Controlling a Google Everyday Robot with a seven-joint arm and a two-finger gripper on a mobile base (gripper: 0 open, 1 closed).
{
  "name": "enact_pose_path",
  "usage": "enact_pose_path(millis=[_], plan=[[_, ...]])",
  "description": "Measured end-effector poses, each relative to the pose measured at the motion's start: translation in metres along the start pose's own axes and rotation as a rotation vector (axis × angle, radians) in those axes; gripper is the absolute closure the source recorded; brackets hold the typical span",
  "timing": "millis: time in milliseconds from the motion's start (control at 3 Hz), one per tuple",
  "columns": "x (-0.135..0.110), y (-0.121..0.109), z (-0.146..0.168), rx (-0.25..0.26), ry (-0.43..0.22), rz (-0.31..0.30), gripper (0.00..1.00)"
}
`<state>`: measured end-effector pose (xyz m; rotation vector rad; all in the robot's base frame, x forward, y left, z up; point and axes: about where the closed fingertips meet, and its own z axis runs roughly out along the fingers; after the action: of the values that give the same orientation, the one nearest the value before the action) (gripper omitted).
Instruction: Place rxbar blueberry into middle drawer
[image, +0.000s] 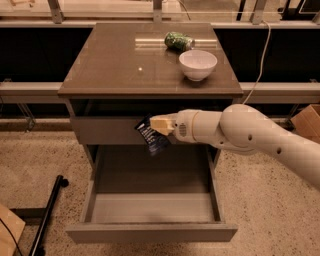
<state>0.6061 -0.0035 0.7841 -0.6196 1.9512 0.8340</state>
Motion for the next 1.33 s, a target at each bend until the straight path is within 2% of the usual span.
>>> enact_pose_path(millis=[333,667,1000,1333], plan=[[0.0,0.0,0.0,0.0,0.0,0.0,1.0],[0.019,-0.002,0.01,-0.014,0.005,0.033,1.0],[0.051,-0.002,0.022,-0.022,0.016,0.04,1.0],[0.094,-0.013,0.036,-0.012,0.036,0.063,1.0]])
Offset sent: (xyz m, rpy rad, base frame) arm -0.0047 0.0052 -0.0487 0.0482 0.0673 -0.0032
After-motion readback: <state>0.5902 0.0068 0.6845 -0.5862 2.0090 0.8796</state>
